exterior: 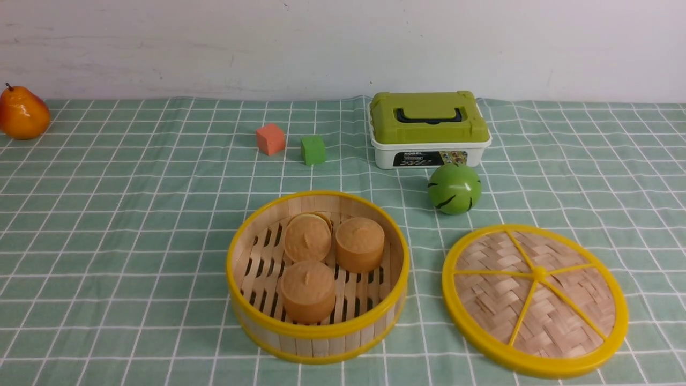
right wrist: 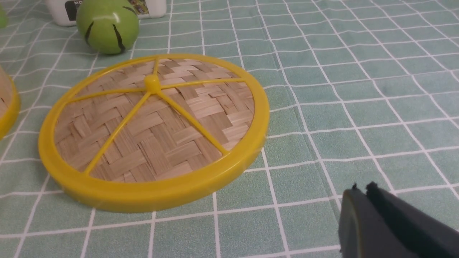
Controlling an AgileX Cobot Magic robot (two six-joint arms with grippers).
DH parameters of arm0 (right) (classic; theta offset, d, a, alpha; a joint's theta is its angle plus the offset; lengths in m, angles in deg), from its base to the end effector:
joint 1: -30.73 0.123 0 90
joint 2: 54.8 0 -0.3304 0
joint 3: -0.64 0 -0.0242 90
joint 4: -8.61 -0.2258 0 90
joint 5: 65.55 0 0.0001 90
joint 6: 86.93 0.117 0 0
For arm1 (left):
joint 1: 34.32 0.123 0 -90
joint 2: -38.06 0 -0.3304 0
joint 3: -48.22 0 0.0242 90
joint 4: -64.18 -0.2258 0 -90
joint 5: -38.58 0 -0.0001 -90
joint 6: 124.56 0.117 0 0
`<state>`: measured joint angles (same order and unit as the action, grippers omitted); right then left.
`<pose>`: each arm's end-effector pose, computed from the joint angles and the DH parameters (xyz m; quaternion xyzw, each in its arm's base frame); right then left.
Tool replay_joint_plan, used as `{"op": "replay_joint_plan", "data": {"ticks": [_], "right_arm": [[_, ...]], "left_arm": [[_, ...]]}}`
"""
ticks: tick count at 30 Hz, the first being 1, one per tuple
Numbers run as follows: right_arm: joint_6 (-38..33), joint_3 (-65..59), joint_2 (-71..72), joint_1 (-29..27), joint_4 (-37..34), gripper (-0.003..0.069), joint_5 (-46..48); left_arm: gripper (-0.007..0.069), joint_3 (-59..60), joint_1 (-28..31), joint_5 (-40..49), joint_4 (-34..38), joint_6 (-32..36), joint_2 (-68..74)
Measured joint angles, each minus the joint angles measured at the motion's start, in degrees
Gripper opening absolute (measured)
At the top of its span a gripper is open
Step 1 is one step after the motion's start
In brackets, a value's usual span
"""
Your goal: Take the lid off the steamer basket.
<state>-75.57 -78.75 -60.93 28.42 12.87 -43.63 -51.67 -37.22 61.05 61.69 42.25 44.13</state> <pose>0.0062 -0.0035 0.1650 0.0764 0.8022 0.0152 0.5920 0.0061 0.0016 0.1597 -0.0614 0.8099 -0.0633 0.5799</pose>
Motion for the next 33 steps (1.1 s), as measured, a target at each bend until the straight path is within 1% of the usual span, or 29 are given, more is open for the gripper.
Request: {"op": "replay_joint_plan", "data": {"ticks": [33], "right_arm": [[0.0,0.0,0.0,0.0,0.05,0.0039,0.0]], "left_arm": [[0.0239,0.0,0.0,0.0,0.0,0.0,0.0]]}}
